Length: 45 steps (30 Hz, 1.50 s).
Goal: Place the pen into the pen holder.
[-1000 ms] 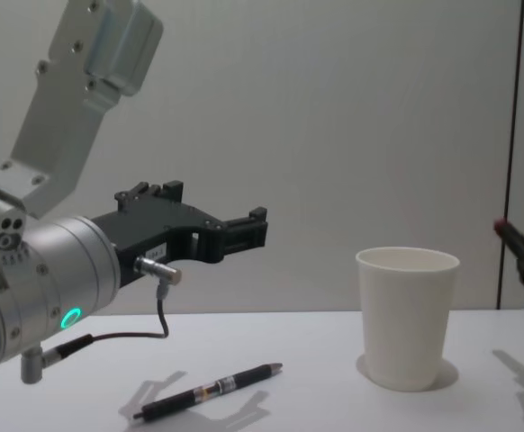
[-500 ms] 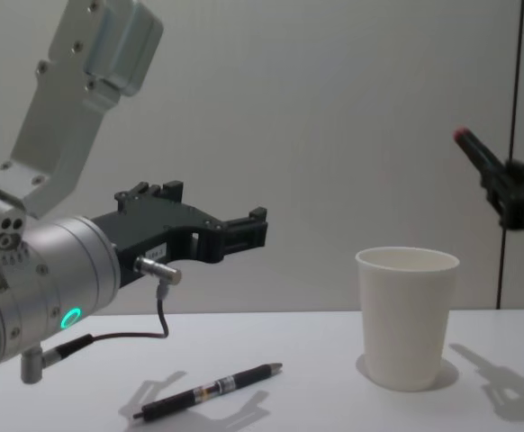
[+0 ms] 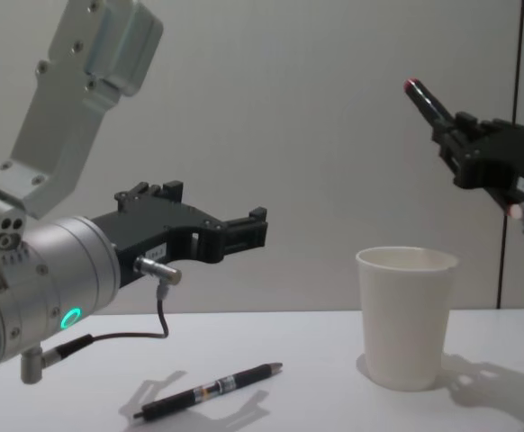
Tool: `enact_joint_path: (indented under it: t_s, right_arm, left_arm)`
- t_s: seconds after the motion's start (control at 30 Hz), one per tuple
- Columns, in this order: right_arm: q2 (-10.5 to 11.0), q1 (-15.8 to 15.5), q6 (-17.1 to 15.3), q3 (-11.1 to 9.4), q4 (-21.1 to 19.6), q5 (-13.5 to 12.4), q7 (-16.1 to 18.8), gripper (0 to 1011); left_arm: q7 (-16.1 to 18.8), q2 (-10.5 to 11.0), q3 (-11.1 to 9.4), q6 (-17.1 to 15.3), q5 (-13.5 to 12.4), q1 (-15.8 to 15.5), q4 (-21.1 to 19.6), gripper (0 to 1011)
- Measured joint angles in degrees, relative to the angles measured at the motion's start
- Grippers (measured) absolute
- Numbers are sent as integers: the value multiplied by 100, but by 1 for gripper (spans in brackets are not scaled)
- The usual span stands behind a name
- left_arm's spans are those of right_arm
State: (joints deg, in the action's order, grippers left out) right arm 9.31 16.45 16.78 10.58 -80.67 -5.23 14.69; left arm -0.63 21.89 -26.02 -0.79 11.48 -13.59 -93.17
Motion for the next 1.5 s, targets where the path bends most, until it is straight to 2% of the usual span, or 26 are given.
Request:
enact_joint_path:
  t_s: [0.5,0.87,1.23,1.5]
  right_arm:
    - [-219,576,472,127,891,167,377,185]
    - [-442,1050,878,272,1733,301,564,185]
    - [-549,1285,1137,335,2227,384,597,185]
    - [-573,1340,1220,355,2394,417,593,185]
  left_arm:
    - [0,0,0,0,0,0,0,1001]
    - [0,0,0,0,0,0,0,1001]
    - [0,1,0,0,0,0,0,1001]
    - [0,1,0,0,0,0,0,1001]
